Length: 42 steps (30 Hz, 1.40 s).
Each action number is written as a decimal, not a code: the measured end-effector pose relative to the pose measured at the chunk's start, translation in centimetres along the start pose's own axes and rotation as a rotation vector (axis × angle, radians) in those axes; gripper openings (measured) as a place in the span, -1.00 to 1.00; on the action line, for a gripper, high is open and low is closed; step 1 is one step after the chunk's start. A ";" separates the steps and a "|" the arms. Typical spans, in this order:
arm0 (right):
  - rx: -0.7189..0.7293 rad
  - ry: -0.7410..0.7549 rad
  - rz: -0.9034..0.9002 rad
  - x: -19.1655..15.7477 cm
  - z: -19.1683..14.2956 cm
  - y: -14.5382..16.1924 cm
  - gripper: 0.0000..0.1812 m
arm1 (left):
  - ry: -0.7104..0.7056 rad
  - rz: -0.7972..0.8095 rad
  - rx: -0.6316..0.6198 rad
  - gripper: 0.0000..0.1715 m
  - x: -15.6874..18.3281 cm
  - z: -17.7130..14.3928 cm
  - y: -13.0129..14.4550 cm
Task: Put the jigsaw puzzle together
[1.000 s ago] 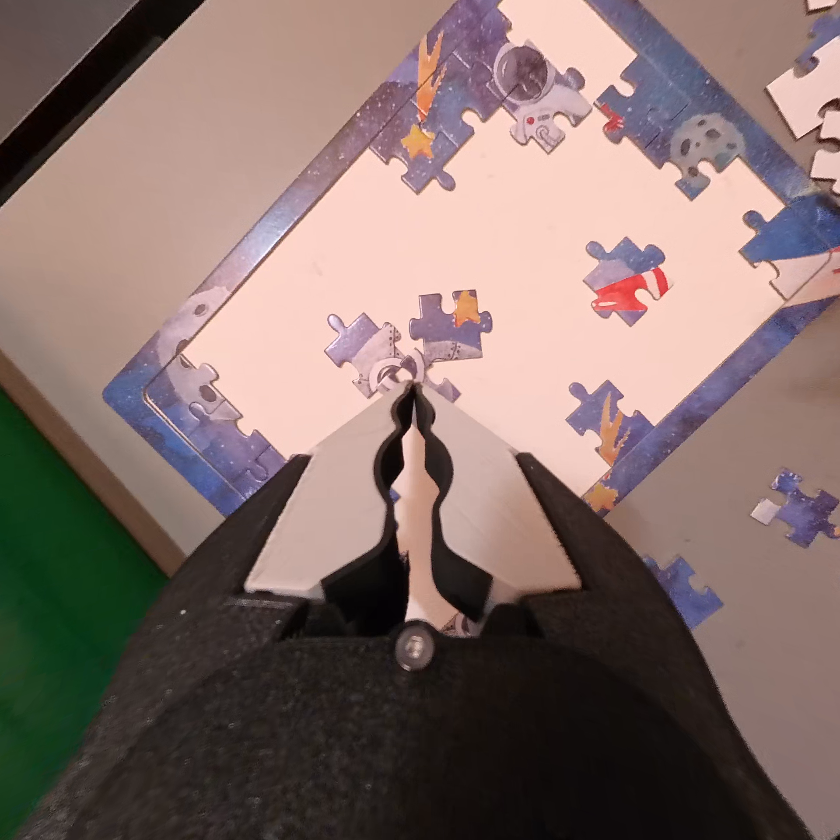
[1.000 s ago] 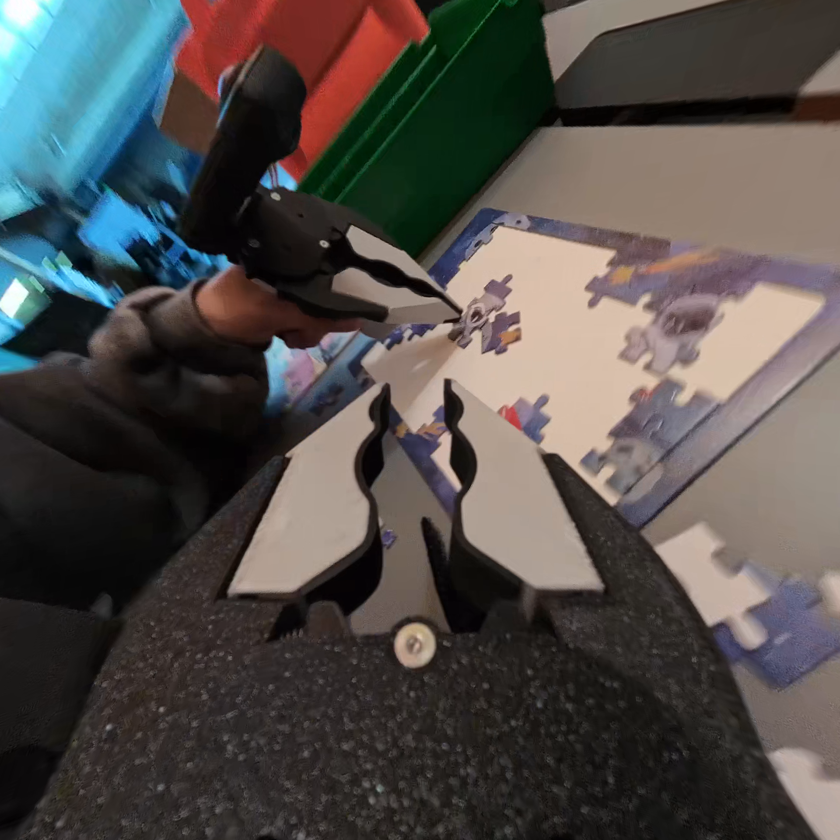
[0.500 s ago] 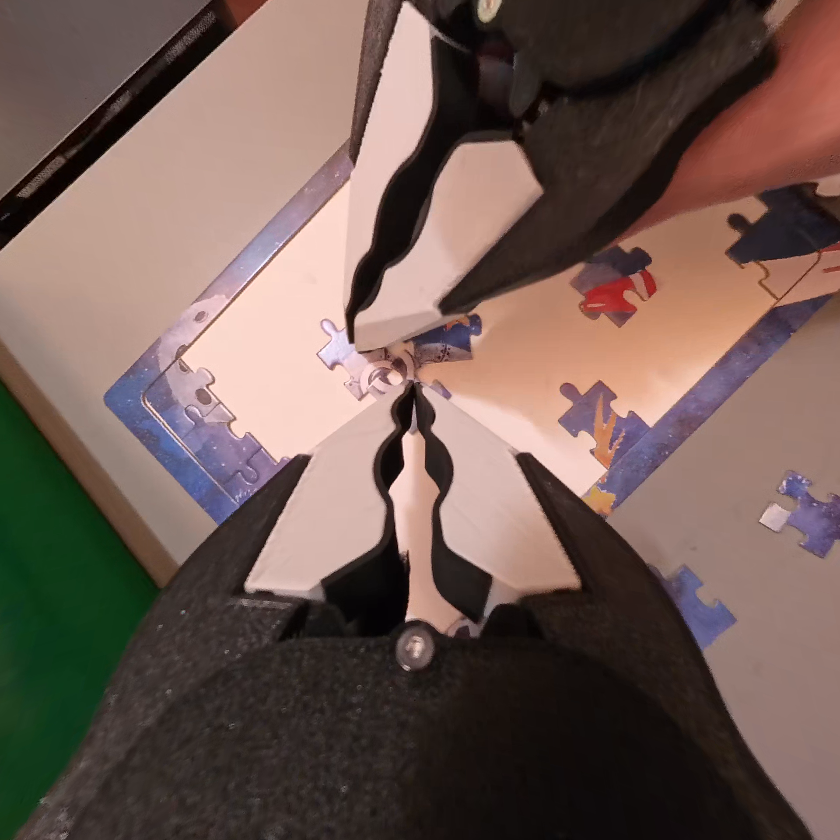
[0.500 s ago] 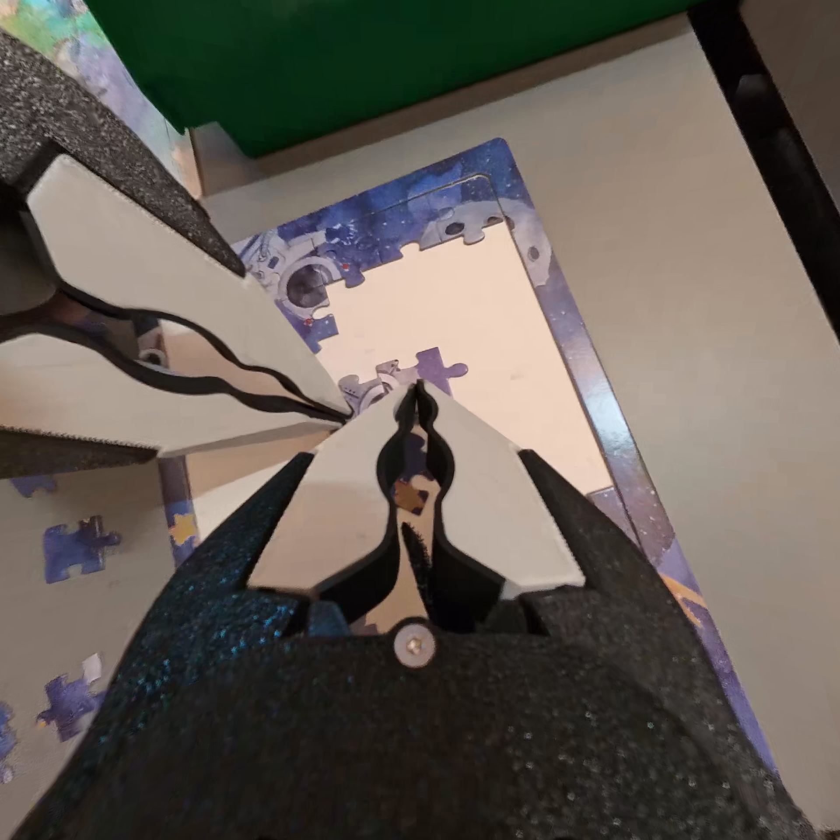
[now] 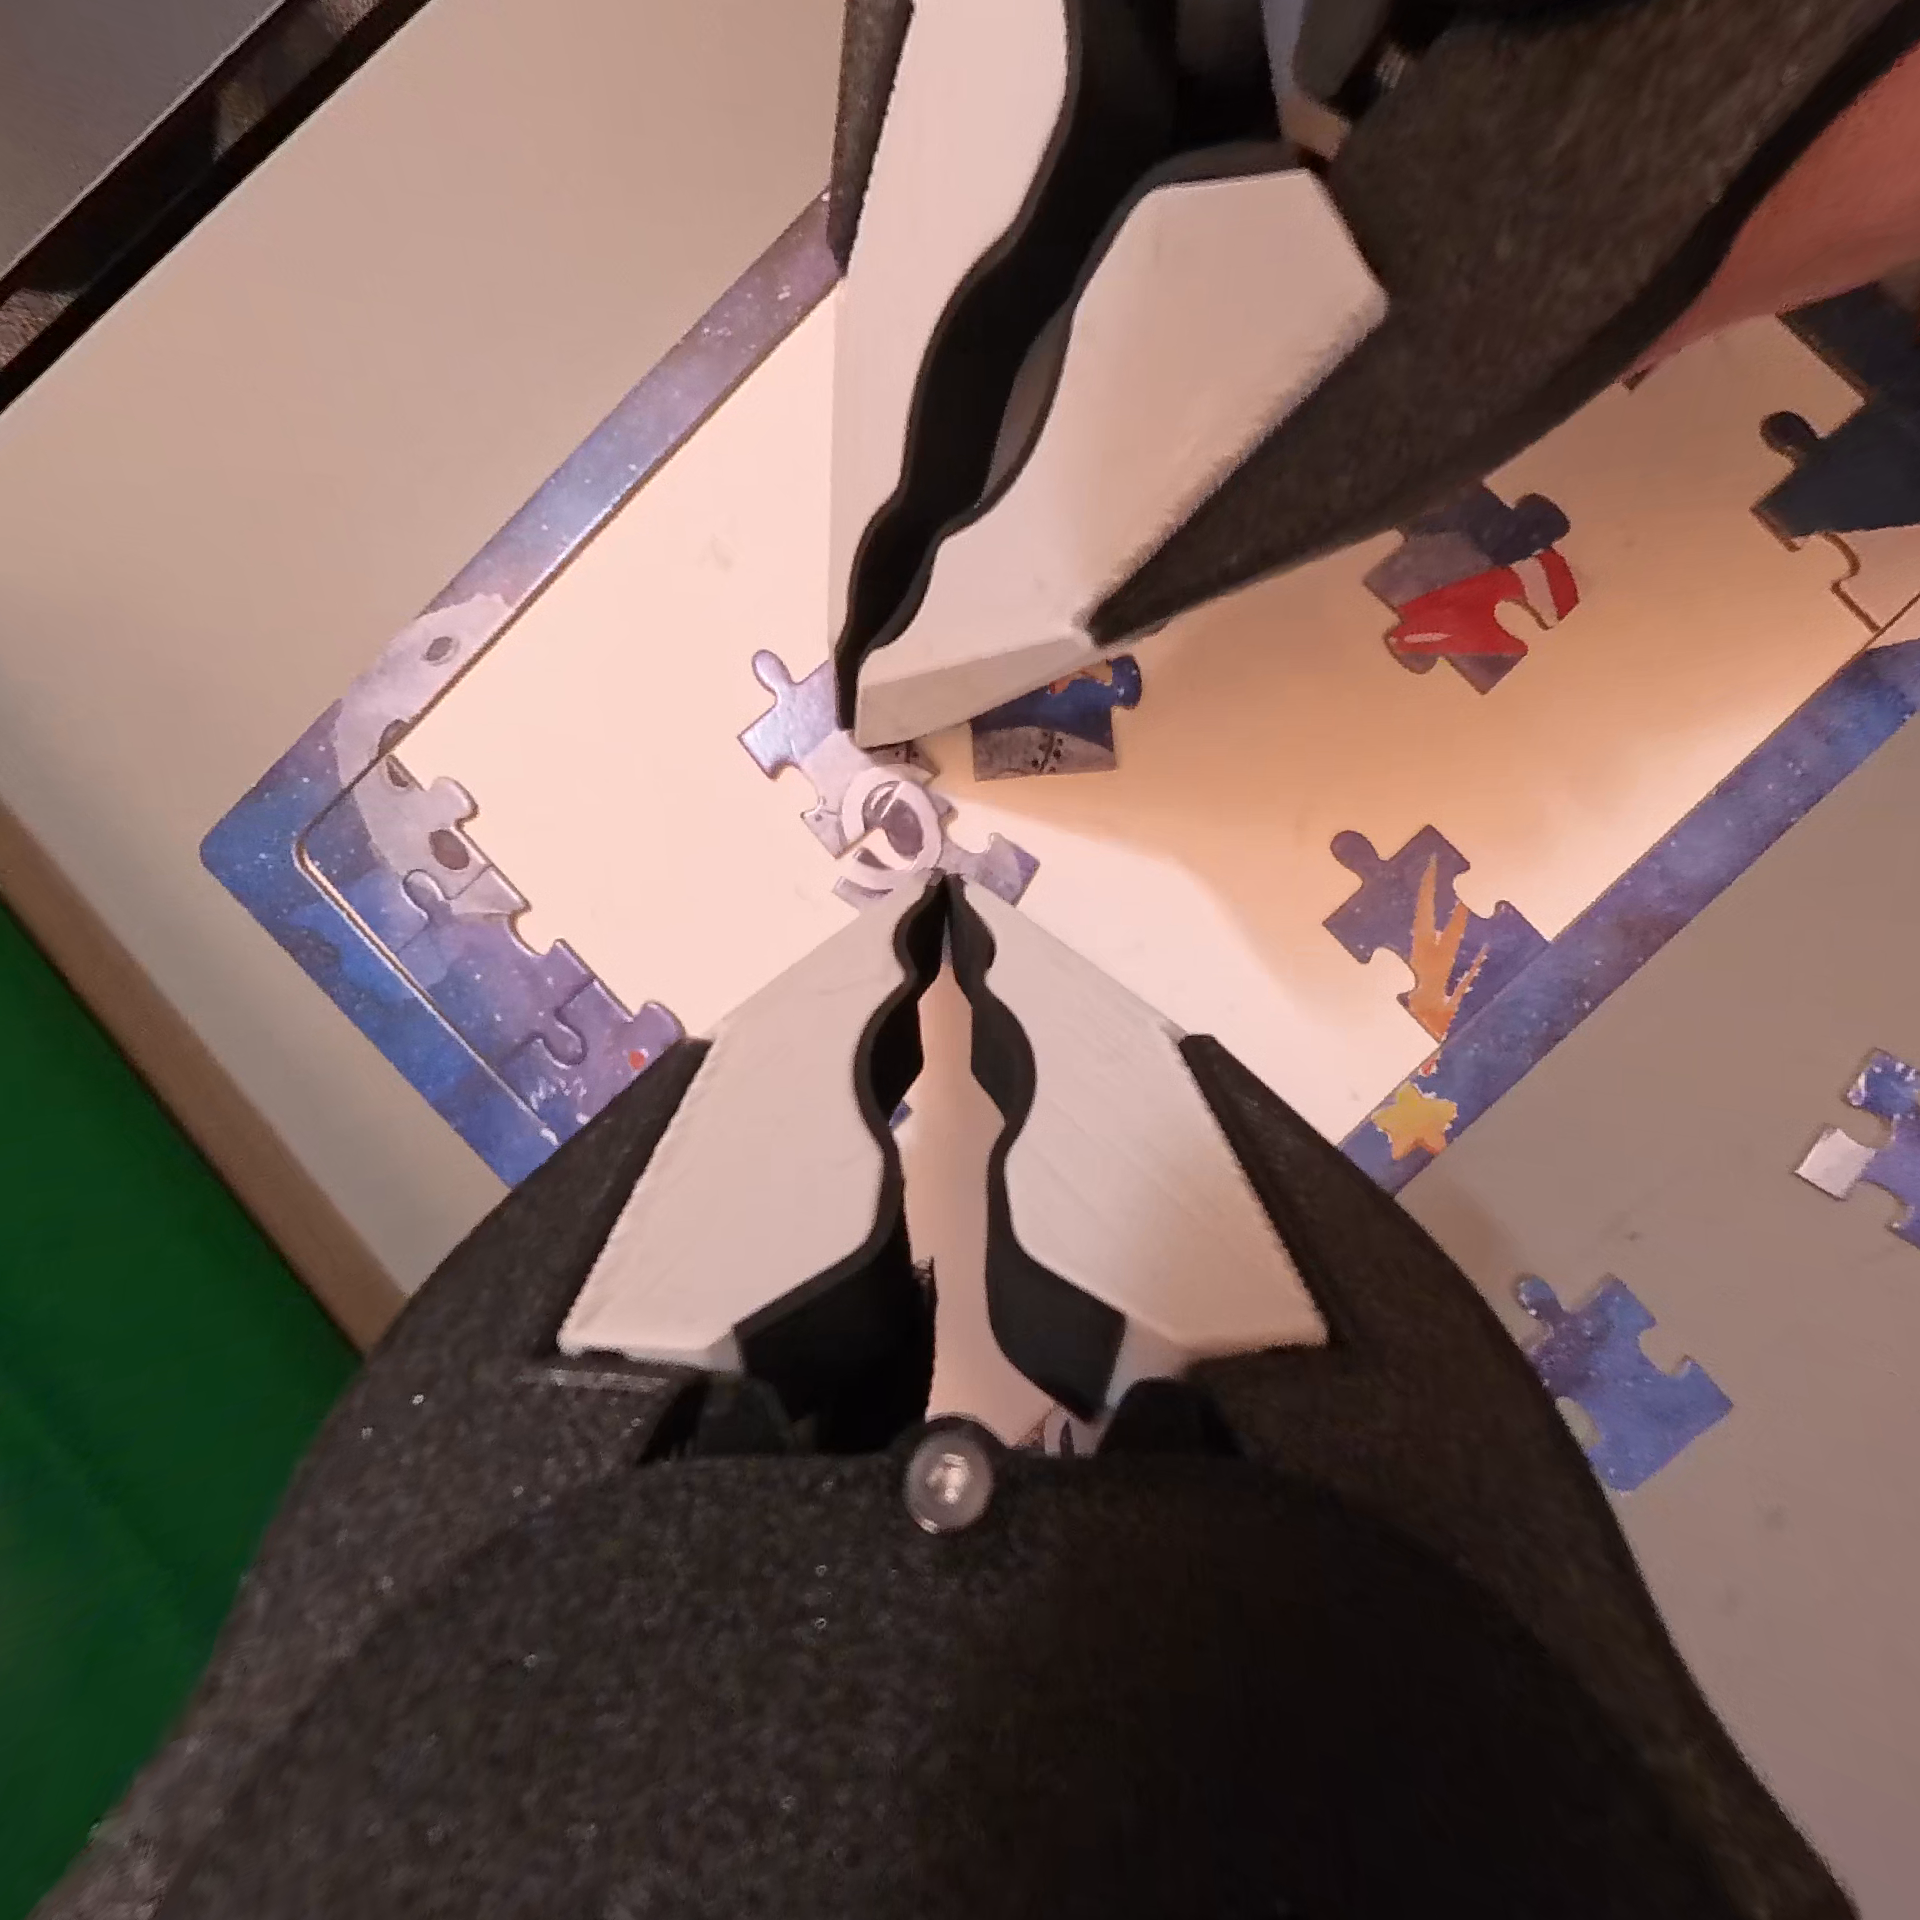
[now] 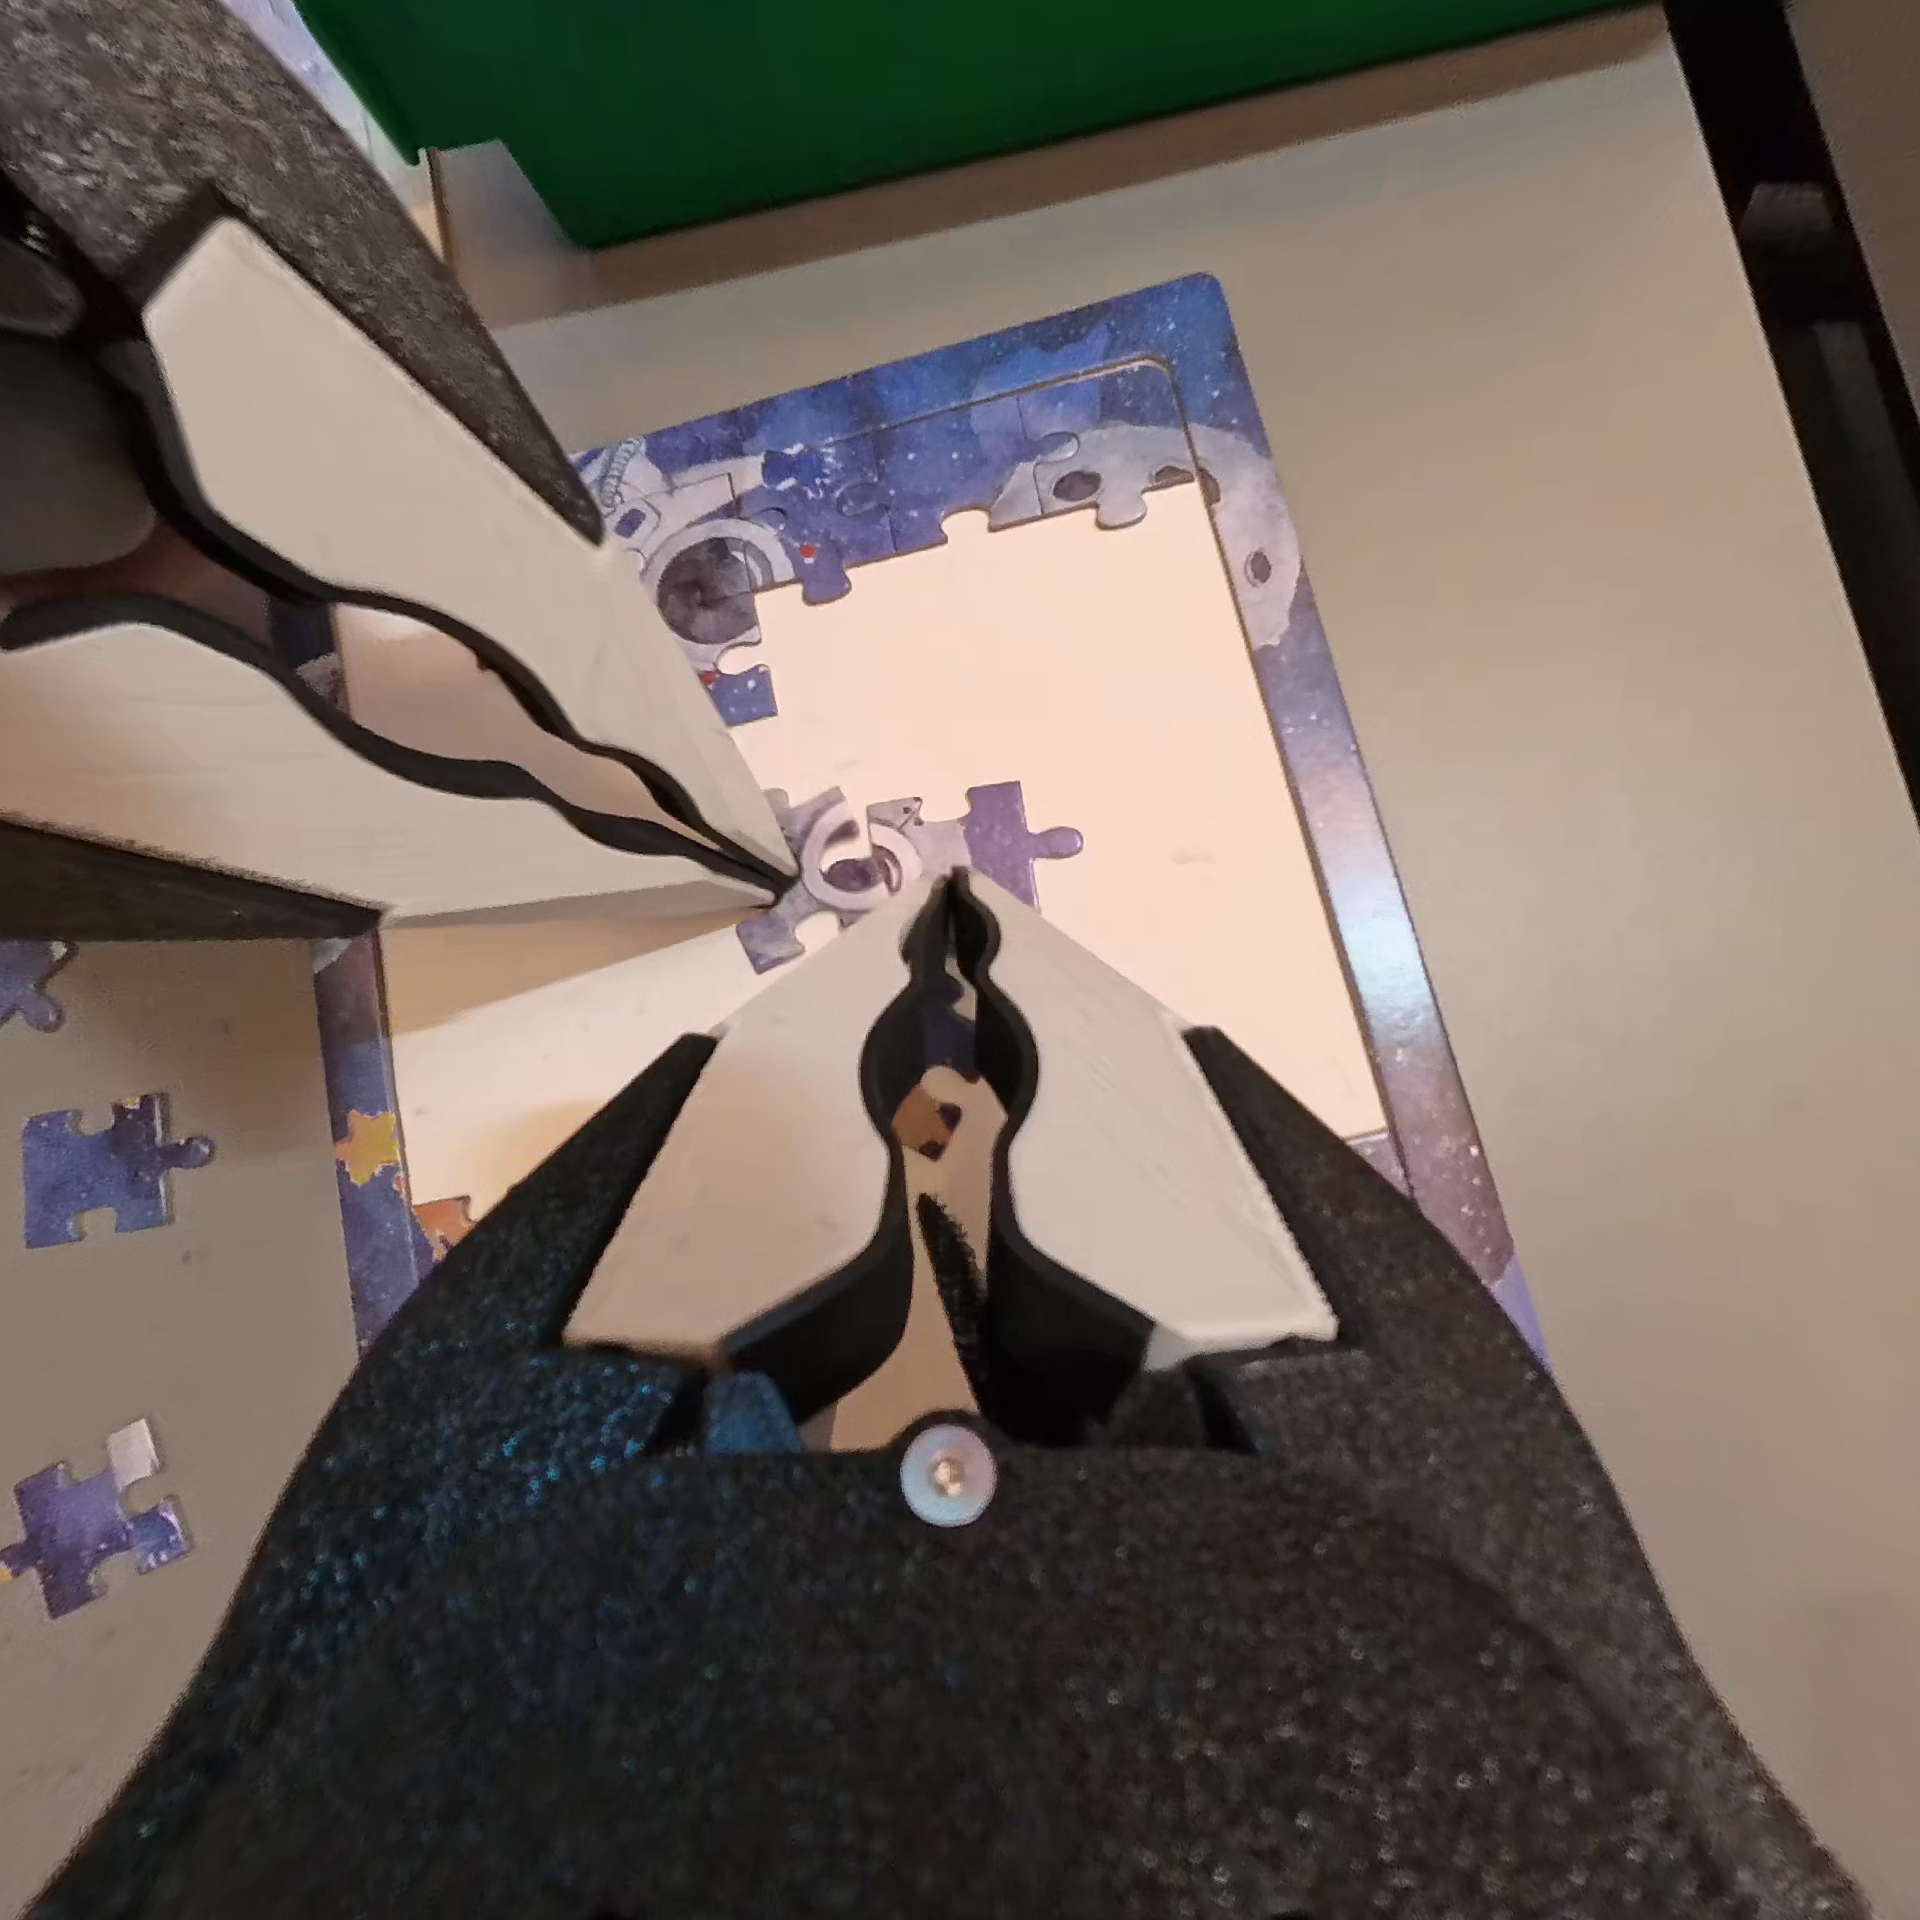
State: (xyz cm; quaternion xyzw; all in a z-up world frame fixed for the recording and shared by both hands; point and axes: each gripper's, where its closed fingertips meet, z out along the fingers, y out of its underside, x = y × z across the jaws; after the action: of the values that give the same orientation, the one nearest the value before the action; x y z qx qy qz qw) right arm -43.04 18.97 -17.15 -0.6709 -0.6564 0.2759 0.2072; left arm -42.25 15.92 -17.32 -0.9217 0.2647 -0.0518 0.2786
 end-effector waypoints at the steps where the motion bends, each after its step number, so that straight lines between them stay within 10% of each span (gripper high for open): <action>1: 0.017 0.002 -0.008 -0.1 -0.1 -0.3 -1.00 | 0.003 0.003 -0.004 -1.00 -0.1 0.0 0.0; 42: 0.050 -0.078 -0.038 -4.2 -0.5 1.0 -1.00 | 0.003 -0.004 0.037 -0.98 -1.3 -0.2 0.3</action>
State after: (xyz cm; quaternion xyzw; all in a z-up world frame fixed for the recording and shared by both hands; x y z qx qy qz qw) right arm -41.86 14.78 -16.98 -0.6414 -0.6696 0.3142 0.2036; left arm -43.58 16.29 -17.23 -0.9169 0.2625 -0.0586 0.2950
